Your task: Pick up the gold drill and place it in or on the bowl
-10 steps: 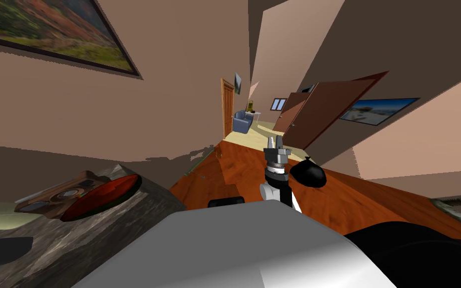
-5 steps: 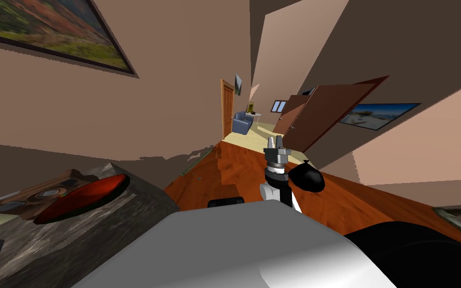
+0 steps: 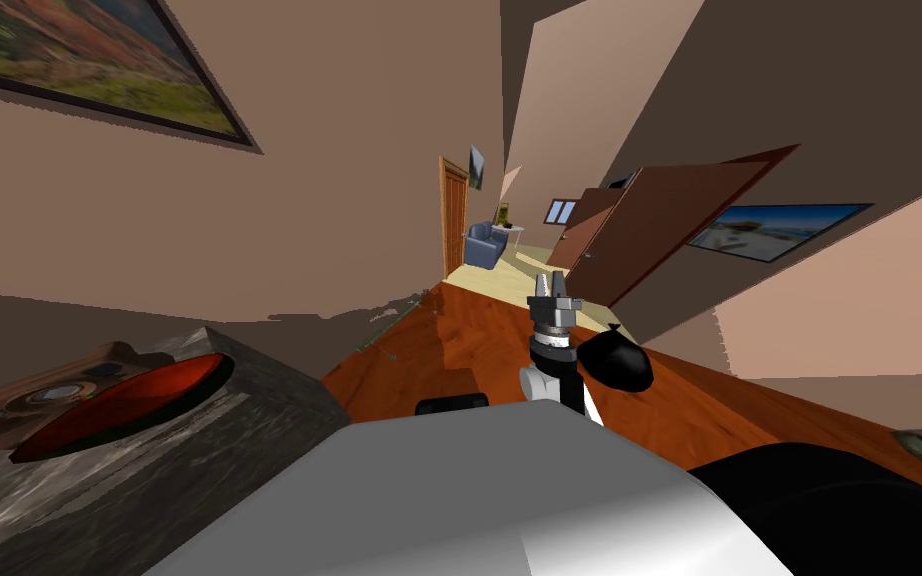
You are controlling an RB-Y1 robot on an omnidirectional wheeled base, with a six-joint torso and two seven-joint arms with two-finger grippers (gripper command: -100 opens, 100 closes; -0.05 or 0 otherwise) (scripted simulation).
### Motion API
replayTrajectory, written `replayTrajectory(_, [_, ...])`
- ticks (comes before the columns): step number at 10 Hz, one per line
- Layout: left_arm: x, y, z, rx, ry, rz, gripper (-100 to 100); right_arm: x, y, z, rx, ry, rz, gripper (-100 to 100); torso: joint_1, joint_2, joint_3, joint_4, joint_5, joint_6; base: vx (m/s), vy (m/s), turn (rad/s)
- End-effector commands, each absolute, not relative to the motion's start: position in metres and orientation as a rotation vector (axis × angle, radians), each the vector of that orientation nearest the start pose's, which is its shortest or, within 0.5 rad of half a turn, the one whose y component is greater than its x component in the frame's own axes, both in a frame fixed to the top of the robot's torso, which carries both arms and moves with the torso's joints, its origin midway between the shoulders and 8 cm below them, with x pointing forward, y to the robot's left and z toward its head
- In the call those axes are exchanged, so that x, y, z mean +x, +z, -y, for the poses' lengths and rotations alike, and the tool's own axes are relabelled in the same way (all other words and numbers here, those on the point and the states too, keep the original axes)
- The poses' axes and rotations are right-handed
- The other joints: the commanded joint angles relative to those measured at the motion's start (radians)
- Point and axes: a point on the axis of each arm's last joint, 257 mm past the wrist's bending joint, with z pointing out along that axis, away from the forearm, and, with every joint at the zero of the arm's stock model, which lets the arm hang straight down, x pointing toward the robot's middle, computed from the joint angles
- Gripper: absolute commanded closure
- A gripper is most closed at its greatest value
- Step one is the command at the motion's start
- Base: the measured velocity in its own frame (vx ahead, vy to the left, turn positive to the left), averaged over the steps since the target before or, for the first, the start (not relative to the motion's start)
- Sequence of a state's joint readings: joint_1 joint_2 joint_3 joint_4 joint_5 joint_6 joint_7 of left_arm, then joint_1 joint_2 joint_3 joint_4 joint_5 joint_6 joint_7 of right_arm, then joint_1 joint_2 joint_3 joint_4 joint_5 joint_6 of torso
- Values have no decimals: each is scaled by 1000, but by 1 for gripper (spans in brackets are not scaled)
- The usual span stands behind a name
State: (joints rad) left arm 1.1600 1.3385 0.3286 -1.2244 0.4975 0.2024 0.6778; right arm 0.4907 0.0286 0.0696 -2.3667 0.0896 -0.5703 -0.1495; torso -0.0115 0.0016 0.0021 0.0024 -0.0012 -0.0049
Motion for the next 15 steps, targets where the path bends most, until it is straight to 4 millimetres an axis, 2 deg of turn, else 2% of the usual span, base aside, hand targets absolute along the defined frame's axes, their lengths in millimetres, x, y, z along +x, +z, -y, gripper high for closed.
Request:
replayTrajectory(1, [30, -204, -873, -1858, 343, -1203, 100, 315, 77, 243, 545, 1493, -493, 0, 0, 0, 0, 0, 0, 0, 47, -134, 44])
replayTrajectory(8, [51, -173, -888, -1974, 276, -905, 100, 315, 77, 243, 545, 1493, -493, 0, 6, 1, 1, 2, 1, -1, 69, -105, 39])
replayTrajectory(11, [56, -167, -890, -2046, 220, -755, 100, 315, 77, 243, 545, 1493, -493, 0, 9, 0, 1, 2, 2, -1, 94, -36, 32])
replayTrajectory(15, [61, -167, -888, -2152, 126, -539, 100, 315, 77, 243, 545, 1493, -493, 0, 15, -1, 1, 2, 3, -1, 101, 20, 25])
